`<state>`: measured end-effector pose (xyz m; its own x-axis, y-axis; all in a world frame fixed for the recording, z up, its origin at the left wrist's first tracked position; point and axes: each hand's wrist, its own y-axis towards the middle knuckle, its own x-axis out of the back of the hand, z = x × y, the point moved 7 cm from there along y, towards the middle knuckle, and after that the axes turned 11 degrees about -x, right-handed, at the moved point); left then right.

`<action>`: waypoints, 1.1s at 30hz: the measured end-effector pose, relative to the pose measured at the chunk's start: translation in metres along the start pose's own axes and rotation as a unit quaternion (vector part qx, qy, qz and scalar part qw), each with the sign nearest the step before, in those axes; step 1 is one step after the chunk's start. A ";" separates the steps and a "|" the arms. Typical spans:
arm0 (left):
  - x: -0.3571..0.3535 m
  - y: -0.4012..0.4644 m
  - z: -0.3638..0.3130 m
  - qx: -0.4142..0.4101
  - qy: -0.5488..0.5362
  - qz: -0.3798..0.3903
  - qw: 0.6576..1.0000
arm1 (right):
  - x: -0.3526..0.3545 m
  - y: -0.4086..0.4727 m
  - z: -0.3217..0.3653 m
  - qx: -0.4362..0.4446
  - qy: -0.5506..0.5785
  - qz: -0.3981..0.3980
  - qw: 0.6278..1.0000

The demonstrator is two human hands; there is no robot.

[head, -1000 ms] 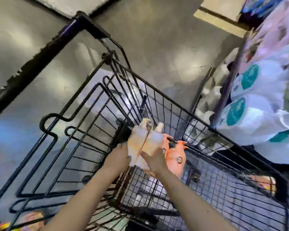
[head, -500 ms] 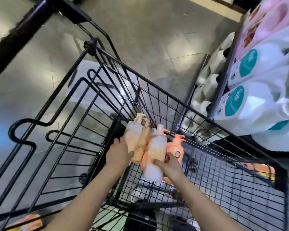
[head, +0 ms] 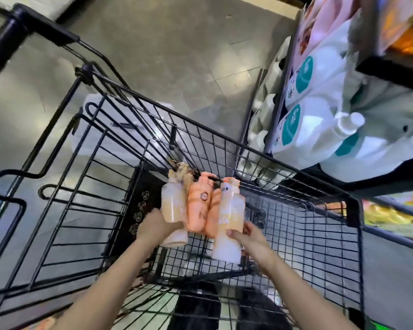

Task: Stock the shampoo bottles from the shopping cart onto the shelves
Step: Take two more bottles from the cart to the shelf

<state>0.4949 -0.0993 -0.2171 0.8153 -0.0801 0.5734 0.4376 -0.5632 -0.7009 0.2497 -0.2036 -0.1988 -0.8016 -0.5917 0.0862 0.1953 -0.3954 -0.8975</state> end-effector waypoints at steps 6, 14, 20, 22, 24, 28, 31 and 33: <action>-0.043 -0.071 -0.052 -0.068 -0.145 0.091 0.983 | 0.042 -0.044 -0.021 0.008 -0.010 -0.014 1.000; -0.088 -0.178 -0.148 -0.183 -0.179 0.138 0.957 | 0.124 -0.121 -0.073 0.036 0.039 -0.034 0.998; -0.159 -0.244 -0.250 -0.269 -0.137 0.130 0.945 | 0.230 -0.190 -0.123 0.076 0.111 -0.073 0.988; -0.191 -0.267 -0.292 -0.296 -0.132 0.135 0.936 | 0.277 -0.211 -0.143 0.087 0.140 -0.083 0.983; -0.228 -0.288 -0.332 -0.328 -0.109 0.152 0.926 | 0.327 -0.235 -0.161 0.108 0.165 -0.109 0.974; -0.308 -0.331 -0.412 -0.385 -0.107 0.192 0.897 | 0.420 -0.281 -0.204 0.146 0.219 -0.167 0.950; -0.359 -0.373 -0.469 -0.434 -0.103 0.222 0.867 | 0.481 -0.315 -0.238 0.173 0.277 -0.211 0.921; -0.387 -0.400 -0.505 -0.465 -0.096 0.244 0.845 | 0.517 -0.337 -0.256 0.189 0.307 -0.236 0.902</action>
<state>-0.1875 -0.2587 0.0555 0.8987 -0.4043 0.1699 -0.3828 -0.9123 -0.1456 -0.3749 -0.1967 0.0378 -0.9852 0.1603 0.0610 -0.1644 -0.7820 -0.6013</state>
